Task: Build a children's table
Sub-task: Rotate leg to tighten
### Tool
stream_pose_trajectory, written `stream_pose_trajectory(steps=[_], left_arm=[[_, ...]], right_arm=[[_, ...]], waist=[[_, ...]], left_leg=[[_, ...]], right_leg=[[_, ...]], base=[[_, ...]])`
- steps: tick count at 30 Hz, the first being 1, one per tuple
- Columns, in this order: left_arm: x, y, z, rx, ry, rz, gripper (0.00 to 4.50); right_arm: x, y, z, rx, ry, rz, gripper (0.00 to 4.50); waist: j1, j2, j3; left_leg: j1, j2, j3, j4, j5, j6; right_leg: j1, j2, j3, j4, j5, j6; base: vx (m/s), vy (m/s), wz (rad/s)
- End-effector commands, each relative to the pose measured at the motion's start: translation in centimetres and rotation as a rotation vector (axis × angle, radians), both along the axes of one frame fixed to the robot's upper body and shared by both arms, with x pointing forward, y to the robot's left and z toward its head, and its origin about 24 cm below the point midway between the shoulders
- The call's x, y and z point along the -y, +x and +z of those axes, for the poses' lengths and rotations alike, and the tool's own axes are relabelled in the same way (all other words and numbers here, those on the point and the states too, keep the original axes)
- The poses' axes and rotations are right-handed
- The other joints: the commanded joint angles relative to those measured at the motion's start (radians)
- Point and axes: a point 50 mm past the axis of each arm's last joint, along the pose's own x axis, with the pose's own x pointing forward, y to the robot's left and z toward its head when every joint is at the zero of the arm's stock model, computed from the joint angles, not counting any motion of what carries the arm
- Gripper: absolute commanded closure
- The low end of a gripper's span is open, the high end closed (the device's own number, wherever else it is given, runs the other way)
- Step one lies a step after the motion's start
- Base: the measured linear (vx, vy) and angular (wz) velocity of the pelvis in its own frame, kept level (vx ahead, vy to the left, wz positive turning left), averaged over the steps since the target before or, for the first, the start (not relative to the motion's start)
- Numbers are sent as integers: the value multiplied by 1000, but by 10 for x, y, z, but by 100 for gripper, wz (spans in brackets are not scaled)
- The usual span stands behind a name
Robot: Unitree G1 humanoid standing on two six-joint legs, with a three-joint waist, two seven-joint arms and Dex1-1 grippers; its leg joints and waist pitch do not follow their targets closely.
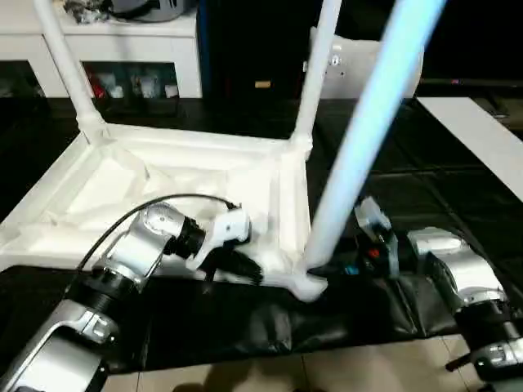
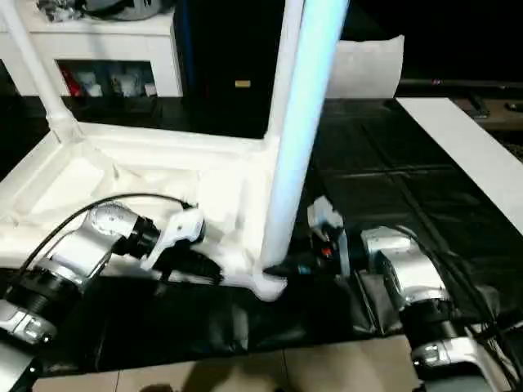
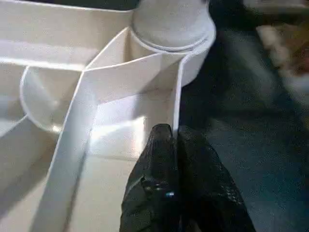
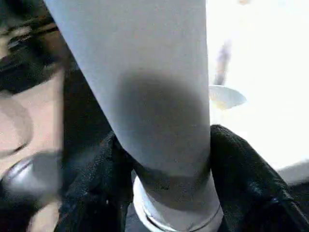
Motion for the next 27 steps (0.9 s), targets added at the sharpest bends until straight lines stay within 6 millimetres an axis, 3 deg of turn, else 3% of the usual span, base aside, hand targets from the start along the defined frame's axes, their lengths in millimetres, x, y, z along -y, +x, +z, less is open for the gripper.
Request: stream_pose_trajectory(steps=[1, 2, 3, 4, 5, 6, 7, 8, 9, 10, 12, 14, 16, 18, 22, 25, 27], left_arm=[[33, 10, 14, 62, -101, 91, 450], [38, 11, 15, 59, -108, 120, 450], [38, 11, 15, 59, -108, 120, 450], [47, 14, 16, 69, -118, 168, 450], [51, 16, 17, 77, -123, 193, 450], [57, 20, 18, 94, -132, 237, 450], [61, 23, 19, 108, -137, 270, 450], [63, 25, 20, 118, -140, 293, 450], [67, 28, 21, 136, -148, 333, 450], [70, 30, 22, 154, -157, 367, 450], [78, 34, 24, 179, -188, 436, 450], [81, 35, 24, 187, -193, 448, 450], [84, 34, 24, 192, -186, 449, 450], [81, 34, 22, 203, -165, 445, 450], [76, 34, 20, 211, -152, 434, 450], [69, 30, 17, 208, -137, 379, 450], [64, 29, 14, 212, -119, 366, 450]], right_arm=[[-37, 9, -3, -19, 41, -87, 246], [-43, 13, -3, -13, 43, -142, 248], [-43, 13, -3, -13, 43, -142, 248], [-53, 21, -5, -14, 34, -255, 249], [-56, 24, -5, -16, 27, -302, 250], [-62, 29, -7, -27, 16, -379, 250], [-65, 32, -8, -31, 8, -430, 251], [-67, 34, -9, -35, 3, -466, 251], [-70, 36, -10, -37, -16, -517, 251], [-72, 38, -12, -34, -35, -556, 251], [-76, 41, -13, -23, -44, -621, 251], [-76, 43, -12, -21, -23, -653, 251], [-73, 46, -9, -13, 8, -706, 197], [-69, 47, -5, 10, 30, -716, 173], [-62, 47, -2, 57, 31, -697, 140], [-44, 46, 0, 112, 29, -682, 103], [-30, 44, 1, 127, 27, -676, 94]], waist=[[-9, 4, -59], [-21, 7, -56], [-39, 5, -57], [-51, 20, -61], [-63, 25, -60], [-81, 37, -60], [-95, 39, -64], [-95, 40, -66], [-101, 32, -62], [-105, 28, -60], [-102, 29, -64], [-98, 29, -67], [-91, 28, -70], [-86, 23, -73], [-71, 21, -78], [-50, 19, -84], [-44, 17, -87]], left_leg=[[-1, -15, 18, -64, -256, 15], [3, -22, 13, -59, -290, 6], [-1, -24, 8, -56, -314, 10], [4, -15, 2, -61, -334, 19], [-1, -7, -5, -68, -349, 23], [-6, 14, -17, -82, -402, 25], [-8, 31, -24, -92, -444, 28], [-7, 30, -25, -93, -449, 27], [8, 11, -13, -83, -442, 32], [14, -8, -3, -70, -394, 37], [6, -11, 2, -69, -335, 47], [8, -8, 5, -71, -306, 54], [2, -3, 6, -77, -268, 62], [-3, -2, 10, -77, -224, 73], [-12, -4, 15, -72, -139, 90], [-20, -6, 18, -65, -52, 111], [-23, -7, 19, -61, -39, 119]], right_leg=[[58, -42, 24, -110, -607, -42], [56, -43, 2, -129, -685, 0], [63, -41, -16, -142, -716, 39], [71, -46, -27, -150, -683, 36], [79, -47, -34, -149, -652, 28], [95, -48, -44, -144, -585, 11], [107, -54, -41, -128, -502, -10], [110, -56, -36, -123, -476, -18], [90, -58, -35, -141, -502, -29], [81, -64, -35, -151, -539, -40], [85, -60, -34, -148, -536, -39], [80, -59, -26, -143, -499, -59], [84, -59, -16, -129, -434, -86], [83, -55, -3, -113, -370, -118], [85, -54, 9, -96, -325, -141], [87, -51, 20, -71, -200, -173], [87, -49, 23, -62, -172, -183]], base=[[0, 0, 0], [0, 0, 0], [0, 0, 0], [0, 0, 0], [0, 0, 0], [-13, 54, -14], [0, 0, 0], [0, 0, 0], [0, 0, 0], [0, 0, 0], [0, 0, 0], [0, 0, 0], [0, 0, 0], [0, 0, 0], [0, 0, 0], [0, 0, 0], [0, 0, 0]])
